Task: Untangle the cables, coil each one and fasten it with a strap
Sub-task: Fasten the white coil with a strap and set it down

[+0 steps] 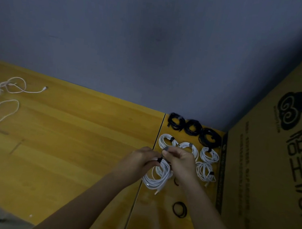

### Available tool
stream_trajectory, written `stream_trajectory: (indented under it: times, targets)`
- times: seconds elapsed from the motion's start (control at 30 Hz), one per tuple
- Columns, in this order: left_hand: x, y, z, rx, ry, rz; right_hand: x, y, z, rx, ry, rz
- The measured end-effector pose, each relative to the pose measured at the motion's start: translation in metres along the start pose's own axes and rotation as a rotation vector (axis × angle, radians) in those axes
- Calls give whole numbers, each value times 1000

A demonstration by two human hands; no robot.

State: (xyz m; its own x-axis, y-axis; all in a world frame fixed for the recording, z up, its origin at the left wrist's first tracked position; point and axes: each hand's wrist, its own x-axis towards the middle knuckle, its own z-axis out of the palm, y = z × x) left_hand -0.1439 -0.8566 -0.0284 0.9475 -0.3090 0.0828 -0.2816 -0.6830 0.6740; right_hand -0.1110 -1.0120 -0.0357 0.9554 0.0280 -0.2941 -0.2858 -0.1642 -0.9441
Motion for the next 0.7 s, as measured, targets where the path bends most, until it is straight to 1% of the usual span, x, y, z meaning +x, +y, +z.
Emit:
stream_trajectory:
  times: [0.1,0.17,0.23,0.33,0.4,0.53,0.63,0.7]
  targets:
    - [1,2,2,2,-23,-79,-6,5,2,-132,22,-160]
    - [2,2,2,-55,-45,-126,-12,10,2,-162,17,-228]
    - [2,1,0,-160,-59,-206,-15,13,1,-197,-36,-284]
    - [2,-4,-4,-339,-18,-363,-17,13,-5,-288,-141,-399]
    - [0,-5,-5,-448,5,-422,-17,13,-7,-317,-189,-479]
    - [1,-7,-10,-656,28,-496,-14,10,-9,-397,-241,-503]
    - [4,-9,-18,-772,20,-587,-10,3,-9,-556,-224,-617]
    - [4,-11,-20,-870,7,-623,-11,1,-7,-605,-231,-659]
